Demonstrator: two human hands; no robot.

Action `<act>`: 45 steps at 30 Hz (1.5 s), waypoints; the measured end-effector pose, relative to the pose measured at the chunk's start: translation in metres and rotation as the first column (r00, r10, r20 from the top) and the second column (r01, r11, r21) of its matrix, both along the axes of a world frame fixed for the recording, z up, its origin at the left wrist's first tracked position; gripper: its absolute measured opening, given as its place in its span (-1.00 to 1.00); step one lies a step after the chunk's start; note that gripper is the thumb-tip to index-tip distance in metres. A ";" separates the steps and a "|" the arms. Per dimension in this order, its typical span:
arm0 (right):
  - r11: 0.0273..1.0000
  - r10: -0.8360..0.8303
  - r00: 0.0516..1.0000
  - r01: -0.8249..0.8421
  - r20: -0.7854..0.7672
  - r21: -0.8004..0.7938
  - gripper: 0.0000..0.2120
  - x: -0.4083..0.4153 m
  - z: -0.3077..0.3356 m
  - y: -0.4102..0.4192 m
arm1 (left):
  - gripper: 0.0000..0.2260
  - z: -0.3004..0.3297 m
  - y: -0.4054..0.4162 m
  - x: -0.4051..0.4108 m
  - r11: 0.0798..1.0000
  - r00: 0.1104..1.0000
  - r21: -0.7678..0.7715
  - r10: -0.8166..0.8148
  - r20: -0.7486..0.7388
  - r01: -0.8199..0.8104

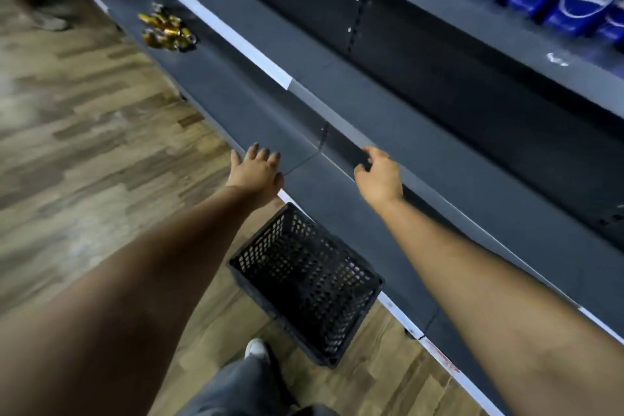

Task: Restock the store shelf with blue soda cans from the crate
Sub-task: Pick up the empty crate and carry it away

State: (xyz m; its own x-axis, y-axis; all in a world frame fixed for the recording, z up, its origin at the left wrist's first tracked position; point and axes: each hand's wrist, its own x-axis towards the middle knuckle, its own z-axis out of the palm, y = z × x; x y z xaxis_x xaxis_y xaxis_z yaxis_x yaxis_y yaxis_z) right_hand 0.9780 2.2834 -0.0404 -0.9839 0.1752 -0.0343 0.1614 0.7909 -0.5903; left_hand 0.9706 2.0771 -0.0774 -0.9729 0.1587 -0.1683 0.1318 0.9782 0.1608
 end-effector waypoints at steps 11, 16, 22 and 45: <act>0.984 0.163 0.974 -0.149 0.160 -0.093 -0.59 -0.046 -0.066 -0.030 | -0.53 -0.051 -0.032 0.007 0.966 0.951 -0.036 0.259 0.169 -0.257; 0.962 0.274 0.923 -0.262 0.268 -0.080 -0.62 -0.053 -0.102 -0.008 | -0.52 -0.091 -0.010 0.025 0.894 0.847 -0.045 0.438 0.302 -0.446; 0.908 0.413 0.827 -0.408 0.381 -0.097 -0.61 -0.072 -0.142 0.054 | -0.58 -0.141 0.058 0.071 0.702 0.613 -0.086 0.669 0.421 -0.707; 0.775 0.380 0.512 -0.631 0.770 0.037 -0.61 -0.096 -0.417 0.149 | -0.49 -0.398 0.138 0.162 0.122 0.013 -0.108 0.722 0.692 -0.987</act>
